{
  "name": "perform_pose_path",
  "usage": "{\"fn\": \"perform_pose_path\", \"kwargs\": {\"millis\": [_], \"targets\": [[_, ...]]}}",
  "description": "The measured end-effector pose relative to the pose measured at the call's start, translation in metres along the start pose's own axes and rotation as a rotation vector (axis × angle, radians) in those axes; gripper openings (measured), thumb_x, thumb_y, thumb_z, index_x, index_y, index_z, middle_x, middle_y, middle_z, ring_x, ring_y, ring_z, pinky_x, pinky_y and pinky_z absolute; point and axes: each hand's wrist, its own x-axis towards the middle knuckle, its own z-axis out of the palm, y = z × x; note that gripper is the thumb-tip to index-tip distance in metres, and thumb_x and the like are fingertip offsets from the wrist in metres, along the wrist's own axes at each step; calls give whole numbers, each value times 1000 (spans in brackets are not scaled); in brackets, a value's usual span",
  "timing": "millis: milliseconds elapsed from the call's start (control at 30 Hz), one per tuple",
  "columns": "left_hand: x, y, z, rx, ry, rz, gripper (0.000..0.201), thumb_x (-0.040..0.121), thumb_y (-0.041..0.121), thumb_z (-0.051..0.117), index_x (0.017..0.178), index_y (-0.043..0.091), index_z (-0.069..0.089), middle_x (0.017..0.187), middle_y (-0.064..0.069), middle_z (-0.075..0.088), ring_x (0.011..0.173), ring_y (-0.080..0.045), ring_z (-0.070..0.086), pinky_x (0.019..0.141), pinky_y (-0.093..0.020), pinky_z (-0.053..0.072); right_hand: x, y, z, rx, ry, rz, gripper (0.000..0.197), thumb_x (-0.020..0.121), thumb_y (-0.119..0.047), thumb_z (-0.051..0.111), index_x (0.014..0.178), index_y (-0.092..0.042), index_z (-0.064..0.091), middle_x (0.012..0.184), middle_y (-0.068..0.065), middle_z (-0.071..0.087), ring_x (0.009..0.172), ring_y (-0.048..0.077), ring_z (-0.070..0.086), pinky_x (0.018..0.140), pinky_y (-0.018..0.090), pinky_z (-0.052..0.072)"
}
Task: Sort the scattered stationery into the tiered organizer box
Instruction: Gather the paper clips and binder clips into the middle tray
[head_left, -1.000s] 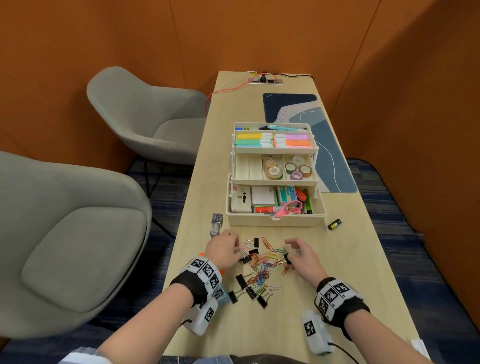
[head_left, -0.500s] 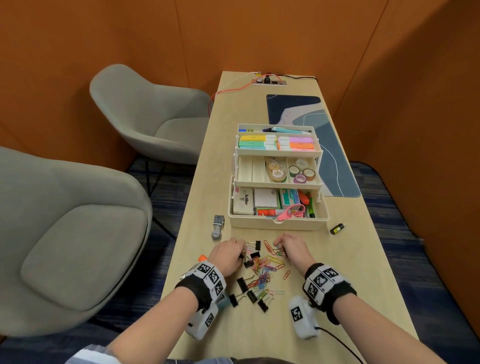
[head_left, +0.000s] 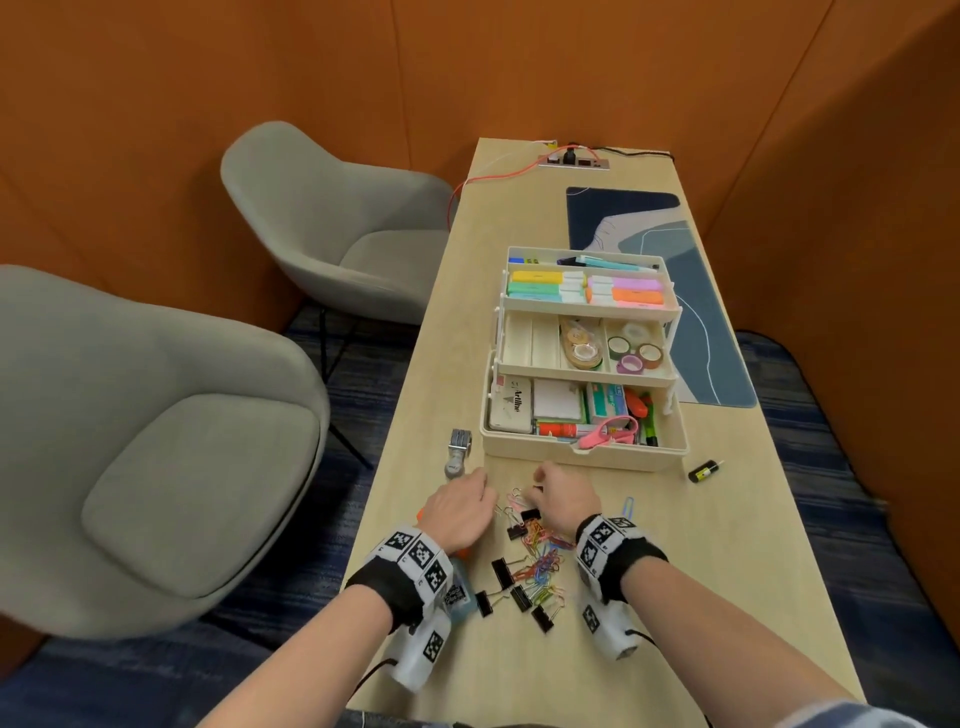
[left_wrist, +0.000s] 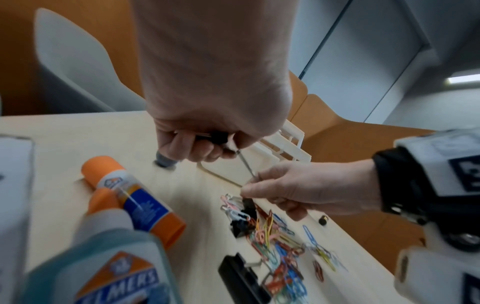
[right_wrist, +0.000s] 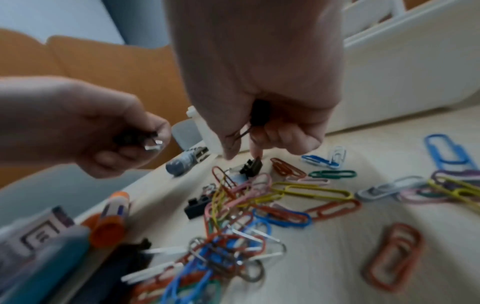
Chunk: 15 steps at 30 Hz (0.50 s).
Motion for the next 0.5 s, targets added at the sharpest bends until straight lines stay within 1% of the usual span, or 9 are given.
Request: {"fn": "perform_pose_path", "kwargs": {"millis": [67,167,267,367,400,433,467,500], "targets": [[0,0,5,-20,-18,15,30,102,35,26,92,13,43,83,-5,54,77,-26,55,69,-35,40,-1,1,1,-66,5,-38,30,88,-33,58,110,-16,50,102,5,66,94,26,62,80,35,50],[0,1,9,-44,-37,11,35,100,45,32,91,13,43,82,-5,54,73,-23,51,66,-34,37,-2,3,-1,-97,6,-42,29,89,-29,57,109,-12,46,101,10,65,93,29,62,79,39,52],[4,-1,13,-73,-31,-12,35,98,45,41,85,13,42,80,-6,55,70,-21,50,65,-34,38,-5,7,-5,-51,-9,-43,30,91,-32,56,107,-10,44,97,9,63,87,26,61,74,36,50],[7,0,13,-136,-20,8,34,94,41,50,73,17,38,74,-5,53,66,-20,48,64,-34,39,-8,16,-11,94,-9,-5,34,91,-36,56,107,-8,44,95,8,61,89,26,60,75,35,47],[8,1,12,-163,-17,11,34,93,38,53,69,19,37,72,-4,54,66,-21,52,64,-34,41,-10,19,-14,159,-11,15,34,90,-36,57,105,-8,45,93,7,59,88,26,59,75,35,47],[9,2,11,-193,-14,11,34,91,34,56,67,20,37,70,-3,55,68,-23,57,65,-35,44,-13,22,-17,237,-12,41,31,89,-36,58,100,-9,47,89,5,57,84,24,59,73,35,48],[11,2,11,-224,-12,5,34,89,30,59,65,20,37,67,-3,57,71,-25,62,66,-35,46,-16,24,-19,335,-13,76,27,89,-35,59,92,-11,47,85,3,55,76,21,58,67,33,50],[12,2,10,-254,-17,-5,34,87,27,60,64,20,37,66,-4,59,73,-25,66,65,-36,48,-20,26,-21,452,-23,121,25,89,-34,60,86,-12,47,81,2,54,66,17,58,58,29,52]]}}
